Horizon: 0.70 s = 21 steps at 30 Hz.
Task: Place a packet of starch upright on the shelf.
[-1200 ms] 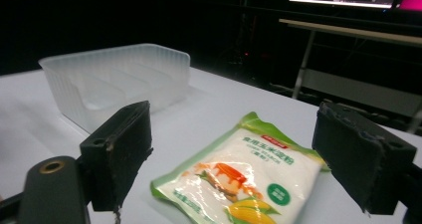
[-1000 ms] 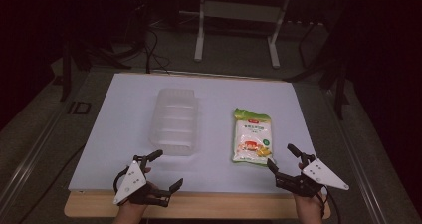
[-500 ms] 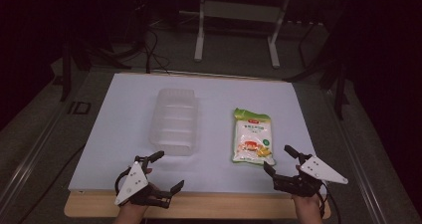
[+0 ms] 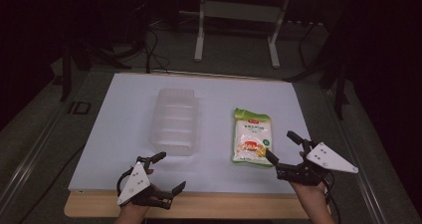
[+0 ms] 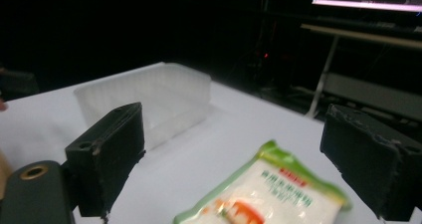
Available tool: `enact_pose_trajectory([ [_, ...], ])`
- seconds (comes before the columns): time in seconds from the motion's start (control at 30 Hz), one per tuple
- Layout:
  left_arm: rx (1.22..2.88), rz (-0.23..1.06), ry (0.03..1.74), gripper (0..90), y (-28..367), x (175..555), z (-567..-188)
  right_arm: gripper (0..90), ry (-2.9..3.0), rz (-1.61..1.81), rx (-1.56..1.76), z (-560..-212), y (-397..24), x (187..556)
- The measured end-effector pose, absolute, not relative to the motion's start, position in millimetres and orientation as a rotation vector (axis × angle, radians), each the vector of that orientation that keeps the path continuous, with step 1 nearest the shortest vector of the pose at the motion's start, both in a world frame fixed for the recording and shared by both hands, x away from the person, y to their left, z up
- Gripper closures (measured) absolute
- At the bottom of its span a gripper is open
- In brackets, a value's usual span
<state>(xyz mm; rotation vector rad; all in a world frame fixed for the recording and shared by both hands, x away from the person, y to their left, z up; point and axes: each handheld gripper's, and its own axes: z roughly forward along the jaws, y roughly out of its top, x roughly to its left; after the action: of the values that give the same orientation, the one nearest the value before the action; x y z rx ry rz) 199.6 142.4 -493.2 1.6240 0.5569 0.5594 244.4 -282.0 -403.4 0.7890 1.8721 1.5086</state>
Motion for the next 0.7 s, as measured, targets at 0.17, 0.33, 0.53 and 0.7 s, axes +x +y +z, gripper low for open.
enact_pose_trajectory([
  [0.17,1.63,0.556,0.552,0.0,141.5,199.5,-493.2,10.2,1.877,1.475,0.794,-396.2,-282.0,259.2],
  [0.33,1.633,0.548,0.556,0.0,140.8,200.5,-493.8,12.7,1.886,1.451,0.801,-390.2,-283.2,282.4],
  [0.53,1.64,0.548,0.546,0.0,140.3,201.0,-494.0,13.1,1.875,1.435,0.831,-390.5,-285.8,304.2],
  [0.7,1.645,0.538,0.557,0.0,140.3,202.1,-494.9,14.5,1.888,1.438,0.845,-390.3,-288.0,325.6],
])
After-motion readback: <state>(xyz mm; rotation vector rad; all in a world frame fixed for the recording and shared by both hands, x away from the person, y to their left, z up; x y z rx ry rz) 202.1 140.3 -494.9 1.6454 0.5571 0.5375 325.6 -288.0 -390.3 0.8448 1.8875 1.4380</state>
